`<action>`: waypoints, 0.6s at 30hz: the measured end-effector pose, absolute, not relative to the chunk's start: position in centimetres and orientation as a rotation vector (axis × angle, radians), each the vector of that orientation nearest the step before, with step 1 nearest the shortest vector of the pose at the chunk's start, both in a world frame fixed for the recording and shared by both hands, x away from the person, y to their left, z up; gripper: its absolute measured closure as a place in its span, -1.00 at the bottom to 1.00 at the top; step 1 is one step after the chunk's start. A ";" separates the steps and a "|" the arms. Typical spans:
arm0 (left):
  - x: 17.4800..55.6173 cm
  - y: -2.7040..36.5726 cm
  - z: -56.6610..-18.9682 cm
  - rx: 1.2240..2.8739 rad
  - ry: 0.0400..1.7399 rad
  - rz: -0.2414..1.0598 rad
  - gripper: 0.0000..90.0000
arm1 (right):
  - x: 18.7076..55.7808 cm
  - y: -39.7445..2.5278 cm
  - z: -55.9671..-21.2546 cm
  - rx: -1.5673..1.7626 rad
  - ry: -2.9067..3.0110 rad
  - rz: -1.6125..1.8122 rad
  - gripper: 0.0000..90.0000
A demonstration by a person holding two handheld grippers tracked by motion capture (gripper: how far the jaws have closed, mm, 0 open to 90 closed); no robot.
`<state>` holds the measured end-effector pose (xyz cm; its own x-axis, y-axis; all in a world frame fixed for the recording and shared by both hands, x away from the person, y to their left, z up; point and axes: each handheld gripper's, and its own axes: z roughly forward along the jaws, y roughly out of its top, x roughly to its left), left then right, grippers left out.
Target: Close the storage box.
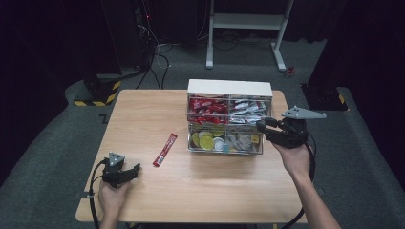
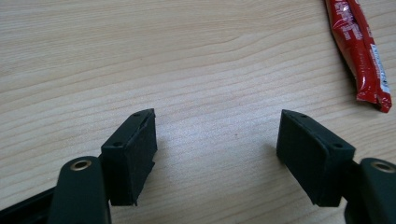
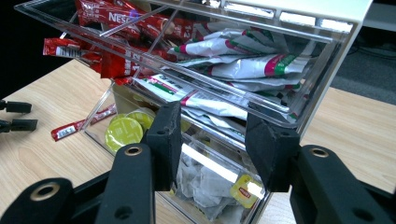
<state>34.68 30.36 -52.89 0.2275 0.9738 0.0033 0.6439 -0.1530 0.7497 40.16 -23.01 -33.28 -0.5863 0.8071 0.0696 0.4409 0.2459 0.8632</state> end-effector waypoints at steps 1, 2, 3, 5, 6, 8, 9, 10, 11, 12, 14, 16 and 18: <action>34.7 30.4 -52.9 1.876 1.487 0.674 -0.35 | 40.2 -23.1 -33.4 1.144 2.134 1.283 0.25; 34.7 30.4 -52.9 1.876 1.487 0.673 -0.35 | 40.1 -23.1 -33.5 1.151 2.131 1.287 0.25; 34.7 30.4 -52.9 1.876 1.487 0.674 -0.36 | 40.1 -23.2 -33.6 1.152 2.130 1.288 0.25; 34.7 30.3 -52.9 1.876 1.487 0.674 -0.36 | 40.1 -23.5 -33.8 1.165 2.124 1.299 0.25; 34.7 30.3 -52.9 1.876 1.487 0.675 -0.36 | 40.2 -23.6 -33.9 1.169 2.120 1.307 0.24; 34.7 30.3 -52.9 1.876 1.487 0.675 -0.36 | 40.1 -23.8 -34.1 1.182 2.105 1.318 0.24; 34.7 30.3 -52.9 1.876 1.487 0.675 -0.36 | 40.1 -24.0 -34.3 1.182 2.099 1.324 0.24; 34.7 30.3 -52.9 1.876 1.486 0.676 -0.36 | 40.1 -24.1 -34.4 1.194 2.093 1.328 0.24; 34.7 30.3 -52.9 1.876 1.487 0.675 -0.36 | 40.1 -24.3 -34.6 1.196 2.088 1.336 0.24; 34.7 30.3 -52.9 1.876 1.487 0.674 -0.36 | 40.1 -24.4 -34.6 1.206 2.083 1.339 0.23; 34.7 30.3 -52.9 1.876 1.488 0.673 -0.36 | 40.1 -24.6 -34.7 1.206 2.073 1.354 0.23; 34.7 30.3 -52.9 1.876 1.488 0.673 -0.36 | 40.0 -24.7 -34.7 1.210 2.075 1.348 0.22; 34.7 30.3 -52.9 1.876 1.488 0.673 -0.36 | 39.8 -24.6 -34.7 1.200 2.073 1.348 0.22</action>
